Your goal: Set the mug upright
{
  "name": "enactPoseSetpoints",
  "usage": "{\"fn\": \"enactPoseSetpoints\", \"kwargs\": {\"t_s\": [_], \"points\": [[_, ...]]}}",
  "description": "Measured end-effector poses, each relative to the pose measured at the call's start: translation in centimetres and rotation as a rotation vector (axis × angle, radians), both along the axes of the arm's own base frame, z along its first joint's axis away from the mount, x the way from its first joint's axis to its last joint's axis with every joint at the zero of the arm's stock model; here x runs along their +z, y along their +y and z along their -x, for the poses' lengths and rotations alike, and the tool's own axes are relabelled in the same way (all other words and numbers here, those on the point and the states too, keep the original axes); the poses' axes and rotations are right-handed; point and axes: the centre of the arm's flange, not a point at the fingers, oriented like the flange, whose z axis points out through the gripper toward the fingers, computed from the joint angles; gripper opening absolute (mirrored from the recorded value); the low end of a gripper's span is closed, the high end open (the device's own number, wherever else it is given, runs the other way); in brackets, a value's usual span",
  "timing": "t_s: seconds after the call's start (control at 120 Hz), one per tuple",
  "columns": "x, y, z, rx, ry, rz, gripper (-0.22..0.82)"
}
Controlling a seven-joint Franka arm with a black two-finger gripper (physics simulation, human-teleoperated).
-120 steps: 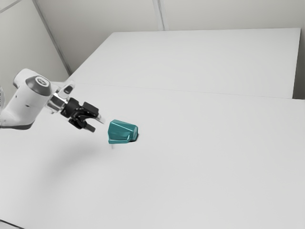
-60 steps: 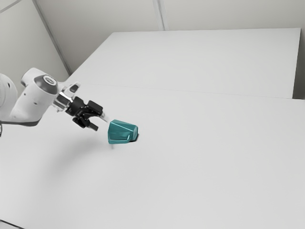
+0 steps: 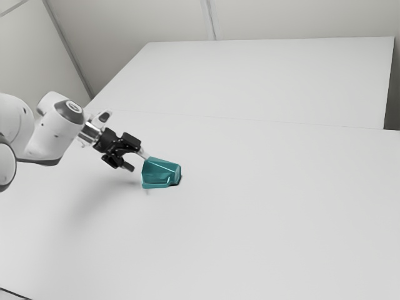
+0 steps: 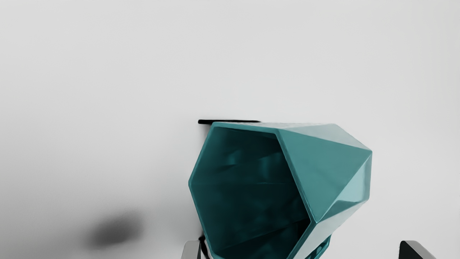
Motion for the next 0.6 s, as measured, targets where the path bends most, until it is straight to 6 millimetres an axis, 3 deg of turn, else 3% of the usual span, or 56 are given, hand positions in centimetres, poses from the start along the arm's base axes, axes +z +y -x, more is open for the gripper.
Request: {"fn": "enactPoseSetpoints", "kwargs": {"t_s": [0.6], "points": [[-2.0,-2.2,-1.0,0.007,-0.055,0.104,0.6]]}}
